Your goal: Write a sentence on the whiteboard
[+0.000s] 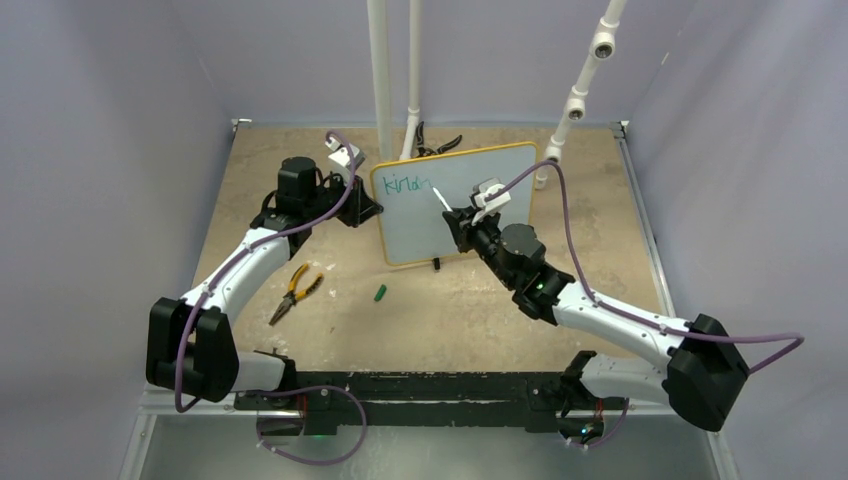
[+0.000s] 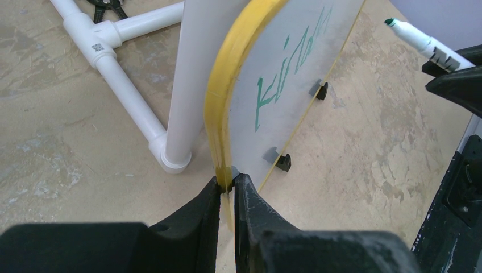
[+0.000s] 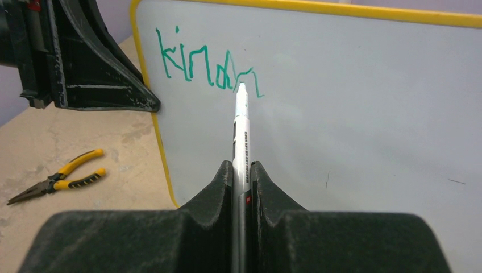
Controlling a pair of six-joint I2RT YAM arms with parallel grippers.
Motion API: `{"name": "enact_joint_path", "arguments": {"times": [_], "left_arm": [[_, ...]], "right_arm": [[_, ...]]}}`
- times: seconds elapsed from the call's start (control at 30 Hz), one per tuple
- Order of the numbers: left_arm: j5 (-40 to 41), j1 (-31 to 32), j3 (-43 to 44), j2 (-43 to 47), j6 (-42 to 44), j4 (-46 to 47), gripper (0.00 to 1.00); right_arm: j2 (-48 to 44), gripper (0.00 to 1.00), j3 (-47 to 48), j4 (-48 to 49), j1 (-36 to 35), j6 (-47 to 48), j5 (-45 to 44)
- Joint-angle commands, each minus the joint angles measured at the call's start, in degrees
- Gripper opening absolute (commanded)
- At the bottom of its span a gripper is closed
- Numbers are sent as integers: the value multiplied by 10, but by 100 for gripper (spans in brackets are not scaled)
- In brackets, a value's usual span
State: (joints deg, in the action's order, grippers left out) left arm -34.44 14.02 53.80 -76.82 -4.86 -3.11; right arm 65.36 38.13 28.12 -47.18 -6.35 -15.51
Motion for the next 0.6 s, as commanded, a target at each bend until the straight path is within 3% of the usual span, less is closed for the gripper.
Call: {"name": "enact_joint_path", "arguments": {"times": [0.0,0.57], "left_arm": [[36,0,10,9,17,4,0],[40,0,11,8,19,2,0]], "right_arm": [[12,0,26,25,3,7,-21],[63,0,61,30,14,1,-47]]}}
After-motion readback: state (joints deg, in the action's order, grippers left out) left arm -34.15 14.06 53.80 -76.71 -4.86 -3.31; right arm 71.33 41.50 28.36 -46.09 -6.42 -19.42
